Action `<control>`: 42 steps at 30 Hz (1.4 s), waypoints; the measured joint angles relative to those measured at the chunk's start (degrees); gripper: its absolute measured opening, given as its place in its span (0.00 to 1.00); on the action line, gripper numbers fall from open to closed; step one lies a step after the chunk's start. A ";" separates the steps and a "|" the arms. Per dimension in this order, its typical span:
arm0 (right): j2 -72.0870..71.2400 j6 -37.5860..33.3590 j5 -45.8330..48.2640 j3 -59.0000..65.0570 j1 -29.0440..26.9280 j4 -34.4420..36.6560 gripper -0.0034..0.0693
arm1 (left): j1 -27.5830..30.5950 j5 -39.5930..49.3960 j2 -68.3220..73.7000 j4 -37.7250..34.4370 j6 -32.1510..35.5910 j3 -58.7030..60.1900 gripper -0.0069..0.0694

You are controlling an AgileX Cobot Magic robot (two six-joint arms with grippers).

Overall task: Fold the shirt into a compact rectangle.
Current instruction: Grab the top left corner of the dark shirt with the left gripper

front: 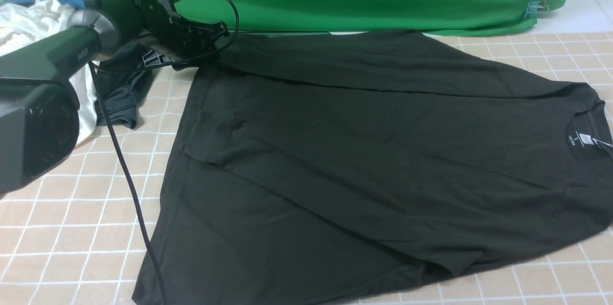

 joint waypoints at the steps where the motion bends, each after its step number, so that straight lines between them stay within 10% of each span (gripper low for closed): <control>1: 0.00 0.00 0.21 0.00 0.00 0.00 0.17 | 0.00 0.07 0.00 0.09 0.00 0.00 0.29; 10: 0.00 0.00 1.27 0.00 0.00 0.00 0.17 | -0.49 -0.31 -1.01 3.75 -0.06 0.00 0.24; 24: 0.00 0.00 1.32 0.00 0.00 0.00 0.17 | -0.49 -1.42 -0.76 2.16 -0.23 0.00 0.62; 32: 0.00 0.00 1.32 0.00 0.00 0.00 0.17 | -0.49 -0.73 -0.16 1.09 0.38 0.00 0.19; 42: 0.00 0.00 1.38 0.00 0.00 0.00 0.17 | -0.49 3.57 0.05 1.02 3.67 -3.92 0.14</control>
